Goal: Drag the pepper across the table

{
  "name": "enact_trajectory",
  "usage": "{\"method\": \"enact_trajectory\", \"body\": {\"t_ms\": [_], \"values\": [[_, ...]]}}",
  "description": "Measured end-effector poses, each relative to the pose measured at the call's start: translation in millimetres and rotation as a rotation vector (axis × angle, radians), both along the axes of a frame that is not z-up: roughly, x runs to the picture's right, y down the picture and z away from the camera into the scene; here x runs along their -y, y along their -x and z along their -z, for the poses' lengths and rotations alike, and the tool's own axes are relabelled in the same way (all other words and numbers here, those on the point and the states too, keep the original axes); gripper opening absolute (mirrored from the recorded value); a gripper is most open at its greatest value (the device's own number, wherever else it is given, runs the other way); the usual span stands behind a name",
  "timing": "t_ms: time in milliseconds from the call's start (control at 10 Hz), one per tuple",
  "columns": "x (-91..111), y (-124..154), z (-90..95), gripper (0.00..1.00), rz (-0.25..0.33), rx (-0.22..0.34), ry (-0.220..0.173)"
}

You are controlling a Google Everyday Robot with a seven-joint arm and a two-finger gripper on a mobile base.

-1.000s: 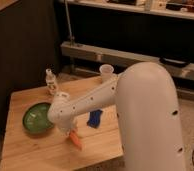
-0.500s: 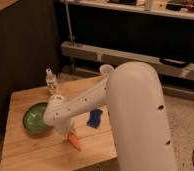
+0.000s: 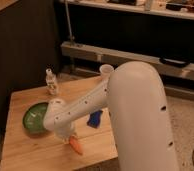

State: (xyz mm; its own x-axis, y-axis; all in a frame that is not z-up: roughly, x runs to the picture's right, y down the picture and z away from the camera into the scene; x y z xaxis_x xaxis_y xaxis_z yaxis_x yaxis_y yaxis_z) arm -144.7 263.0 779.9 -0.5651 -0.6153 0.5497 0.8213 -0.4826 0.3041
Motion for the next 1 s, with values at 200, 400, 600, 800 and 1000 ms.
{"method": "enact_trajectory", "body": {"t_ms": [200,400,600,800,1000], "values": [[-8.0,-2.5,6.7,0.27,0.005,-0.009,0.007],[-14.1,-3.9,15.8,0.27,0.01,-0.017,0.011],[-19.4,-4.8,28.3,0.27,0.013,-0.025,0.014],[-29.1,-6.2,42.1,0.27,0.01,-0.044,0.027],[-38.6,-6.6,51.3,0.27,0.006,-0.058,0.043]]}}
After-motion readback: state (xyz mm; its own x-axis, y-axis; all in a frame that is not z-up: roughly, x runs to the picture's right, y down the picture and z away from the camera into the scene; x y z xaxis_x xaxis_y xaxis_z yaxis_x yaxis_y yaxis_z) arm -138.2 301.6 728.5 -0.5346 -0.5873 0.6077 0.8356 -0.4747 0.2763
